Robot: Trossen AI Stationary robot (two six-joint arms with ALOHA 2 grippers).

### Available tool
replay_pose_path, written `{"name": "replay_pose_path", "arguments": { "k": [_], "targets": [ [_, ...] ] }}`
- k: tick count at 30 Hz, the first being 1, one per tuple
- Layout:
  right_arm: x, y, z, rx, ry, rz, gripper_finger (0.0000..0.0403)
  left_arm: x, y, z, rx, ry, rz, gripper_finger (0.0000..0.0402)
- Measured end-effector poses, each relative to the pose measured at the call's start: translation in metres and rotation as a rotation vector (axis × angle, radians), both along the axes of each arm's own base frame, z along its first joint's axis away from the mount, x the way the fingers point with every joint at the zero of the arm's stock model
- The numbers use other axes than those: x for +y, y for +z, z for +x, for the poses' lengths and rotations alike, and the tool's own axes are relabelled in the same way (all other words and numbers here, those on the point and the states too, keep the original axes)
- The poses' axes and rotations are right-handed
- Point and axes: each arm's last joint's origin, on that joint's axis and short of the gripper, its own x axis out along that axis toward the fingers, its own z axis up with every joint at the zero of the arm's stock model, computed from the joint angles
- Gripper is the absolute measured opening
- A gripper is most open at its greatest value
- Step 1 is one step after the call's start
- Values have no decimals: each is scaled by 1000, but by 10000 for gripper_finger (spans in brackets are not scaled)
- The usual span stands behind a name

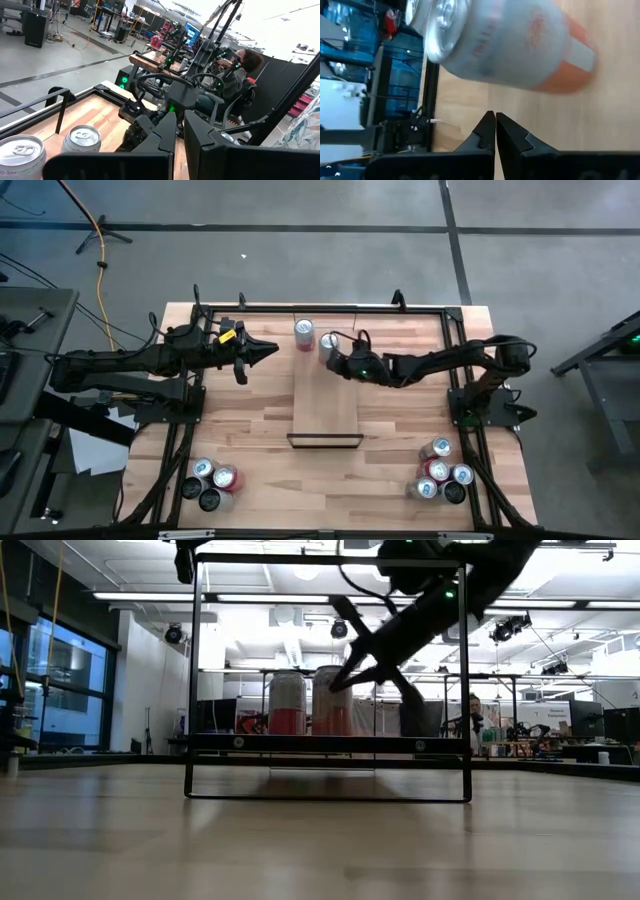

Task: Place canned beverage on shelf
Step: Put the orange soda can on the shelf aligned with the pink soda can

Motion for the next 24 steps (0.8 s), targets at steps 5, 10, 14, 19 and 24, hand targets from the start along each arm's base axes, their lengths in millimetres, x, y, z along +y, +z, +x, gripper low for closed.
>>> {"name": "replay_pose_path", "arguments": {
  "k": [5, 10, 14, 19, 24],
  "targets": [
    [-2, 6, 5, 111, -2, -39, 0, 0, 0, 0, -4, 0, -24, 1],
    [-2, 11, 6, 175, 27, -56, 0, 0, 0, 0, -6, 0, -24, 1],
    [-4, 10, 11, 181, 24, -60, 0, 0, 0, 0, -4, 0, -16, 1],
    [-7, 3, 21, 190, 6, -60, 0, 0, 0, 0, -4, 0, -17, 1],
    [-11, 2, 32, 182, -16, -65, 0, 0, 0, 0, -1, 0, -17, 1]
  ]
}}
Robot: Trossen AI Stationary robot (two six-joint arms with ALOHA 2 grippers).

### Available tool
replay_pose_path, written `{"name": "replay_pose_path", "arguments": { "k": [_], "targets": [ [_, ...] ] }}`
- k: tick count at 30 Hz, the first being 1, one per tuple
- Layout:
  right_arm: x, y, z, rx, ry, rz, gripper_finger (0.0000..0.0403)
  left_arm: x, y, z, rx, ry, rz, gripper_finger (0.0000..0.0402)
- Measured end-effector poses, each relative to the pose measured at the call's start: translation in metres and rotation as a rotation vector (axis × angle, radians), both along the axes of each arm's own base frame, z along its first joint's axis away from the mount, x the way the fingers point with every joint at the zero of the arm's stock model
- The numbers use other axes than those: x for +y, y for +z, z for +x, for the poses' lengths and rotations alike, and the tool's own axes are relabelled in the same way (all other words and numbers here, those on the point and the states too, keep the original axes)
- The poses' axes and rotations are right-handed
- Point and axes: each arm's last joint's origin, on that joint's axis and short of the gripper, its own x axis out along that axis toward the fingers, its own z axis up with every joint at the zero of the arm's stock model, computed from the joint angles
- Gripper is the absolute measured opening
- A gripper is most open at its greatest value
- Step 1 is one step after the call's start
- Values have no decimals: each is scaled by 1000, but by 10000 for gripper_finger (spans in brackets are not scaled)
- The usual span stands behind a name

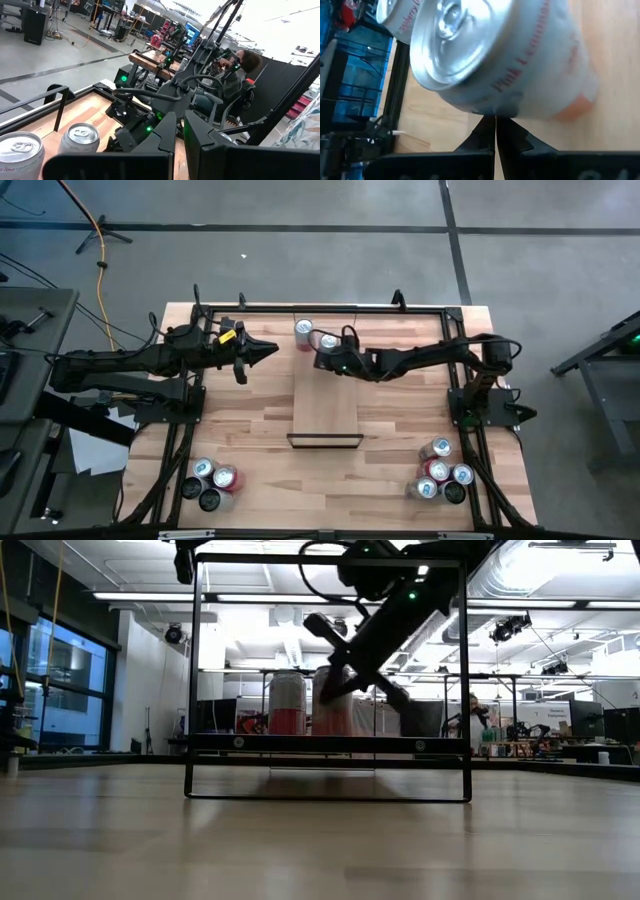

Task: Place canned beverage on shelf
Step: Put the orange soda can on the shelf aligned with the pink soda can

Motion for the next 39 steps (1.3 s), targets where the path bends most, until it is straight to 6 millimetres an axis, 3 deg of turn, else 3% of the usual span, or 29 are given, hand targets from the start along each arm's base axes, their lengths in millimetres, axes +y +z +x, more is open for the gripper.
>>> {"name": "replay_pose_path", "arguments": {
  "k": [9, 15, 20, 24, 28, 39],
  "targets": [
    [-26, 7, 5, -12, -49, -43, 0, 0, 0, 0, 3, 0, -1, 1],
    [-37, 16, 9, -62, 75, -45, 0, 0, 0, 0, 3, 0, -1, 1],
    [-24, 23, 3, 28, 376, -78, 0, 0, 0, 0, 4, 0, -1, 1],
    [-7, 24, -17, 267, 507, -108, 0, 0, -1, 0, 9, 0, -1, 1],
    [-12, 30, -37, 440, 440, -152, 0, 0, -2, 0, 19, 0, -2, 1],
    [-64, 34, -52, 427, 192, -147, 0, 0, -2, 0, 19, 0, -3, 1]
  ]
}}
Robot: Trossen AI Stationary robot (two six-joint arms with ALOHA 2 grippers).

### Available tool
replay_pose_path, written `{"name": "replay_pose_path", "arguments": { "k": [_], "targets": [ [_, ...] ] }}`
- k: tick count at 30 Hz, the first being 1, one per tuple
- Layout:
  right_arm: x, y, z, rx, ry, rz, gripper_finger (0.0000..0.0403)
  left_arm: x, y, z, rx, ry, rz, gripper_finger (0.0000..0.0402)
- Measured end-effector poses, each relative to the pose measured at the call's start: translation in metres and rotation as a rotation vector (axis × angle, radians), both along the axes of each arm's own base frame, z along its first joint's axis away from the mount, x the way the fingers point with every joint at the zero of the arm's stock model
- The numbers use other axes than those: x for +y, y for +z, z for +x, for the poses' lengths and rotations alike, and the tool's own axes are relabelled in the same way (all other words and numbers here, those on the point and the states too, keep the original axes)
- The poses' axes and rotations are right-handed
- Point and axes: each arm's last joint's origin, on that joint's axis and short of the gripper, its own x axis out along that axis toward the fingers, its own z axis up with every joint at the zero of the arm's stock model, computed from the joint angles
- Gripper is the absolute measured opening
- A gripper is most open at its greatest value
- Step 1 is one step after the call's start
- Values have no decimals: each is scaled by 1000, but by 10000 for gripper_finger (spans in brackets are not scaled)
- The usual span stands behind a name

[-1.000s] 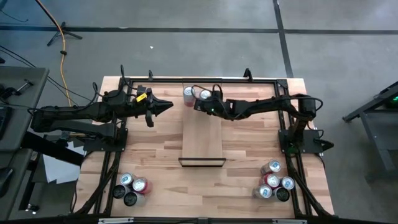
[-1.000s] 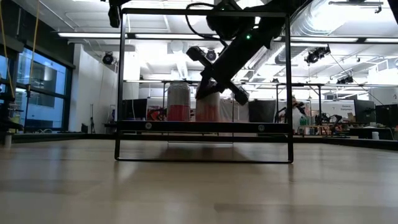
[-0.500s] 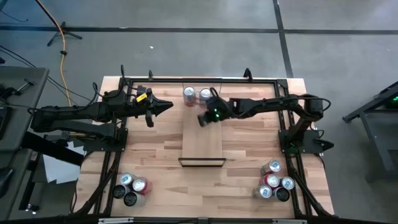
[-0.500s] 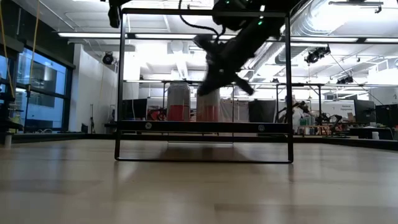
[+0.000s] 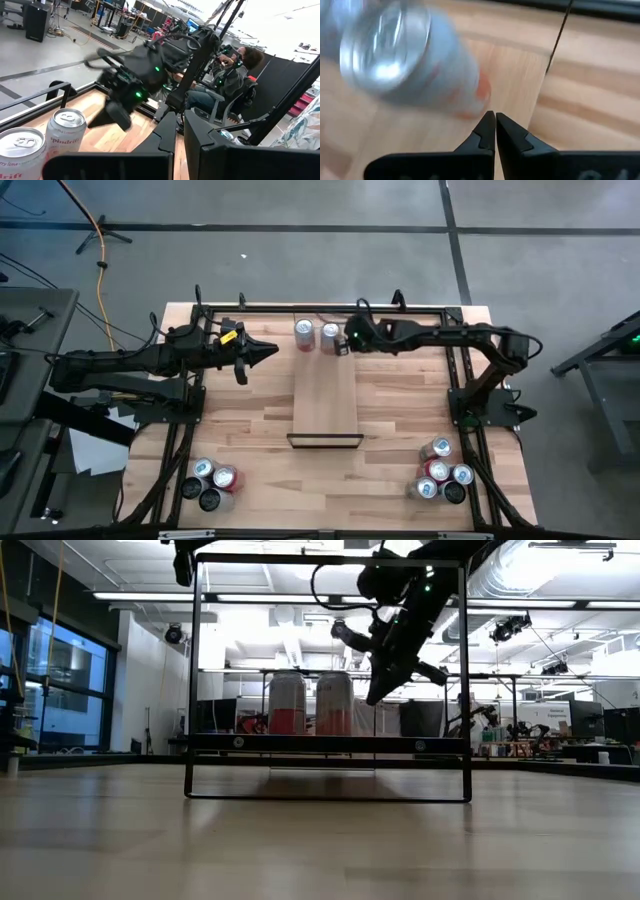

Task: Place canned beverage on shelf
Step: Put the orange soda can on the shelf aligned with the pink soda can

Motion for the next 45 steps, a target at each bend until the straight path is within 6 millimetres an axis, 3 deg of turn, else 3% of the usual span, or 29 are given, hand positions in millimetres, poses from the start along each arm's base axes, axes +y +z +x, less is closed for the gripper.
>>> {"name": "replay_pose_path", "arguments": {
  "k": [6, 15, 29, 35, 40, 45],
  "targets": [
    [-19, 6, 4, -125, -55, -26, 0, 0, 0, 0, 0, 0, 0, 1],
    [-22, 1, 9, -172, -85, -14, 0, 0, 0, 0, 0, 1, 0, 1],
    [2, -2, 18, -173, -55, 22, 0, 0, 0, 0, 0, 1, 0, 1],
    [11, 1, 9, -90, -29, 25, 0, 0, 0, 0, 0, 0, 0, 1],
    [38, 2, 7, -18, 101, 88, 0, 0, 0, 0, 5, 0, 19, 1],
    [57, 0, 16, -66, 160, 125, 0, 0, 0, 0, 6, 1, 25, 1]
  ]
}}
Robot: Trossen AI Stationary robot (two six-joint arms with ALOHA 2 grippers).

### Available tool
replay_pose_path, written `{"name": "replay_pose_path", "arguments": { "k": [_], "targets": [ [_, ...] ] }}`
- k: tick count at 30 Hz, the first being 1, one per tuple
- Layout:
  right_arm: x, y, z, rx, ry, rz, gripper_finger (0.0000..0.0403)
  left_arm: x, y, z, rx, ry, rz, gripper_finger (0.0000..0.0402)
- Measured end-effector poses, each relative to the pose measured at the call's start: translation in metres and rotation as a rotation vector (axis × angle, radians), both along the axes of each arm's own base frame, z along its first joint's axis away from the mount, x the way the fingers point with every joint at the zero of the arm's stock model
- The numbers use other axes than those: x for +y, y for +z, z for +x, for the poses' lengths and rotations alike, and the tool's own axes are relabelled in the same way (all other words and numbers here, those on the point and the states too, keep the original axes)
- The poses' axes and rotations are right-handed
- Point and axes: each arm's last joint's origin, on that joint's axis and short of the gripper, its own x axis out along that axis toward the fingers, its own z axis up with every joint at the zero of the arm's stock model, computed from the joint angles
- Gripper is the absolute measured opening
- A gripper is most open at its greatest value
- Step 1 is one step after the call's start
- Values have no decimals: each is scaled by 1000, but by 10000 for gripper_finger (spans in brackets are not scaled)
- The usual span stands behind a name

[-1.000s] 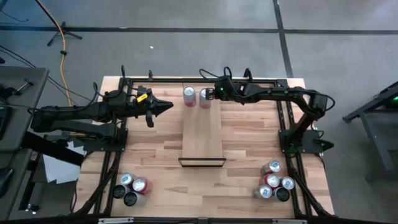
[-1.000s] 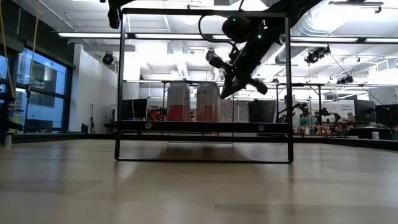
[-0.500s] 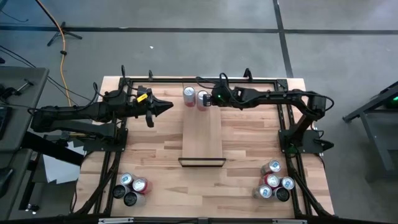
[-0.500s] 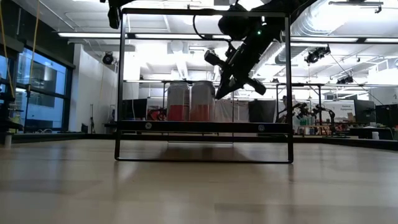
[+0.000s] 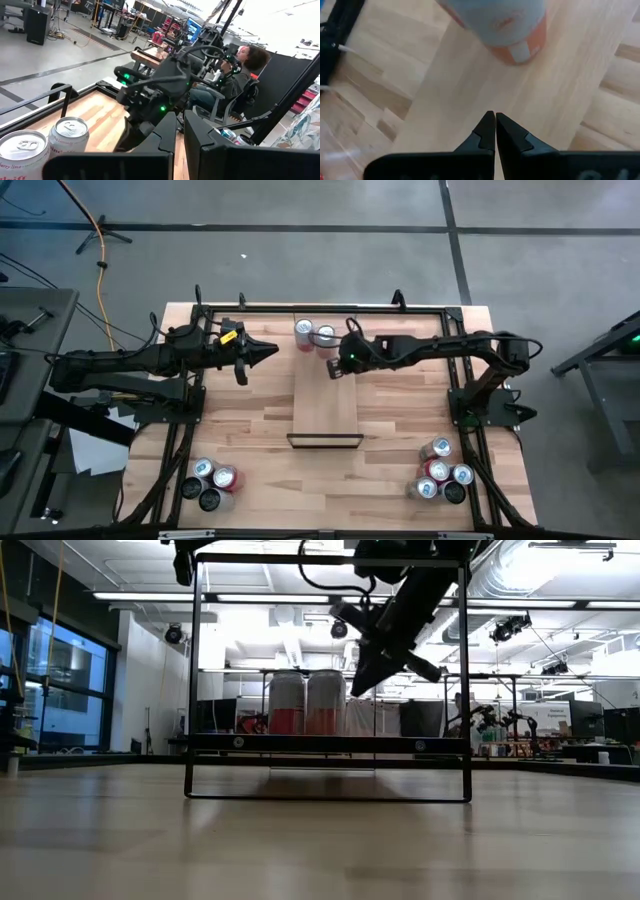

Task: Place canned beverage on shelf
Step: Put the orange soda can on the shelf aligned with the pink soda can

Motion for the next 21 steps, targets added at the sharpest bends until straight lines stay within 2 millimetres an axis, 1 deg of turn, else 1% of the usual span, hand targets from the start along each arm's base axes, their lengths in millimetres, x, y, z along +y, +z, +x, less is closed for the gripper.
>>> {"name": "replay_pose_path", "arguments": {
  "k": [2, 5, 9, 14, 21],
  "targets": [
    [-3, 0, 5, -47, -33, -9, 0, 0, 0, 0, 0, 0, 0, 1],
    [-13, 0, 10, -117, -71, -8, 0, 0, 0, 0, -1, 0, 1, 1],
    [-22, -4, 19, -192, -64, 28, 0, 0, 0, 0, -1, 5, 0, 1],
    [-25, -13, 21, -163, -89, 39, 0, 0, 0, 0, -2, 9, -5, 1],
    [-41, -12, 21, -205, -138, 27, 0, 0, 0, 0, 1, 17, 0, 1]
  ]
}}
